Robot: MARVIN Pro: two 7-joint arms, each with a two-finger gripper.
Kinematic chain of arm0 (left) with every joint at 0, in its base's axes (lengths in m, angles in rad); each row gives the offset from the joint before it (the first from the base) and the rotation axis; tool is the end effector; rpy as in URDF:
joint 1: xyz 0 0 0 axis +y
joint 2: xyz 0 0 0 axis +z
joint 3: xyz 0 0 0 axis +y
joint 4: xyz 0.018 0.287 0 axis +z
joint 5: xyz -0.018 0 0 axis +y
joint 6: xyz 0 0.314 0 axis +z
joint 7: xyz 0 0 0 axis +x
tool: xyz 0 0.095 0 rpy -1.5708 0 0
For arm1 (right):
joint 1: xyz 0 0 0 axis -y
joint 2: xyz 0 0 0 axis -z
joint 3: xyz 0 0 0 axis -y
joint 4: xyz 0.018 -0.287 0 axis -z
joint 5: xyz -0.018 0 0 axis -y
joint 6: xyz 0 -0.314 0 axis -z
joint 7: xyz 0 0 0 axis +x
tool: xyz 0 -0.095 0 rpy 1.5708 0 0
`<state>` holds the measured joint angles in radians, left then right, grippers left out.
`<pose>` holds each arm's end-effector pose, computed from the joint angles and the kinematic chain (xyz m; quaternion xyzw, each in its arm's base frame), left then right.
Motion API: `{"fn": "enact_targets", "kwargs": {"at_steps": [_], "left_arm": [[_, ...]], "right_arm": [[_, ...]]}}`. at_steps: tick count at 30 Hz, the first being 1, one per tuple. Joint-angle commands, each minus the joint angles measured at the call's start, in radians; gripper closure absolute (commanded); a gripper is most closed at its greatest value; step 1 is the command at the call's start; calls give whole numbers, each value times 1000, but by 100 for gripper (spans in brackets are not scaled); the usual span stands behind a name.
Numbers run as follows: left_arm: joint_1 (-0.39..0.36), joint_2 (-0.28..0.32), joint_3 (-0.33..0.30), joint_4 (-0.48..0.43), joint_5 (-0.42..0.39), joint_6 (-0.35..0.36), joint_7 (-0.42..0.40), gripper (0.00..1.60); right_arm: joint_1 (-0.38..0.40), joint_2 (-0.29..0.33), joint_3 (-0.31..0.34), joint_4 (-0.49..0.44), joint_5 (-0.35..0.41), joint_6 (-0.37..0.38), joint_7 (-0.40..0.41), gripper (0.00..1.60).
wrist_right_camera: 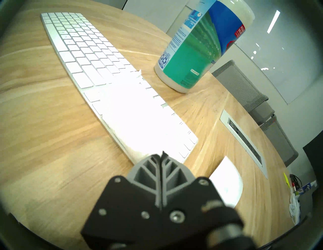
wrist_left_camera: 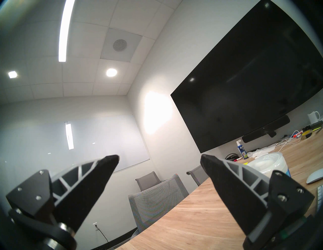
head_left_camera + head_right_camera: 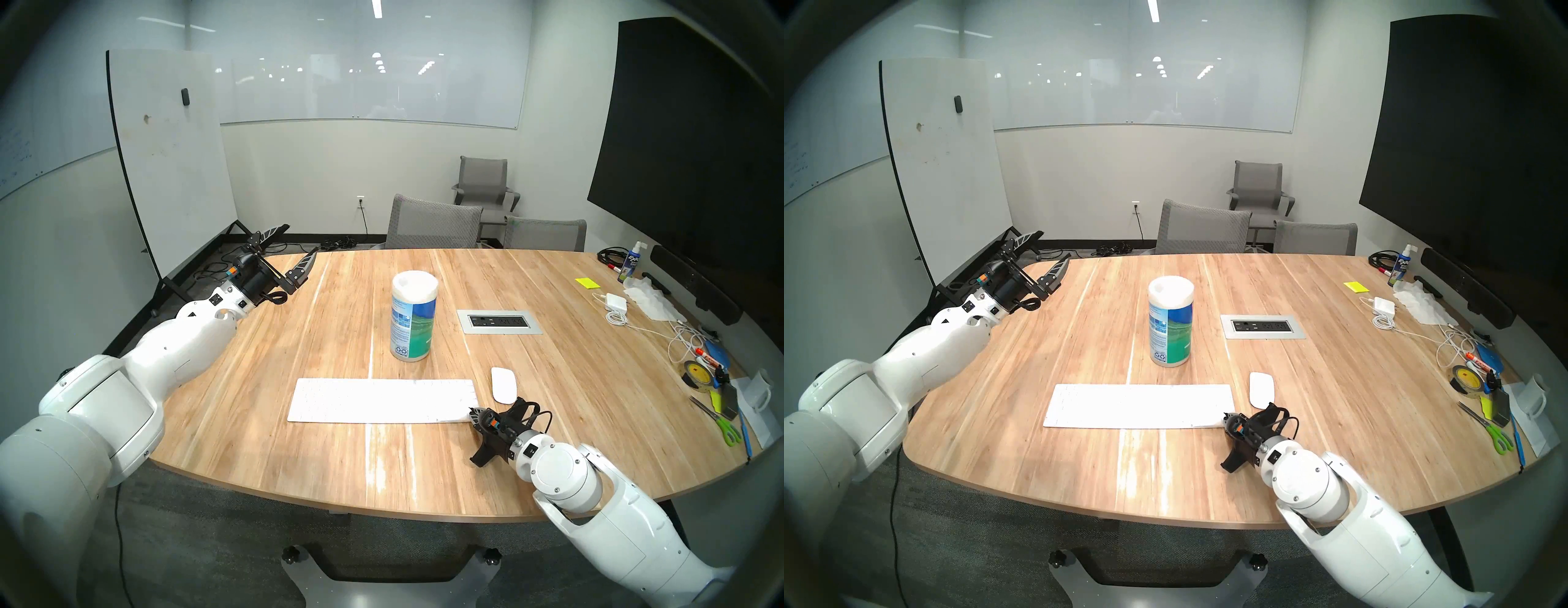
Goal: Wipe the keyboards and mice with a disinfecting wipe, then set the wipe down
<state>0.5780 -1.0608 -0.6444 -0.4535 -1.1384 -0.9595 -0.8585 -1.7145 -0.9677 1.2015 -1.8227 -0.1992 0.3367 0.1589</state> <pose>0.5732 0.1248 -0.1916 0.4223 -0.3070 0.8427 0.1312 0.3443 -0.0024 -0.3382 0.7410 0.4273 0.5101 0.0899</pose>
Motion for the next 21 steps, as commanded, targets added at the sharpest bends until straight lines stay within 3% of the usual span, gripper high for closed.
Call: {"fn": "enact_targets", "kwargs": {"at_steps": [1, 21], "left_arm": [[-20, 1, -10, -6, -2, 0, 0, 0], [-19, 1, -14, -7, 2, 0, 0, 0]], "right_arm": [[55, -40, -33, 2, -15, 1, 1, 160], [144, -142, -136, 79, -71, 37, -9, 160]]}}
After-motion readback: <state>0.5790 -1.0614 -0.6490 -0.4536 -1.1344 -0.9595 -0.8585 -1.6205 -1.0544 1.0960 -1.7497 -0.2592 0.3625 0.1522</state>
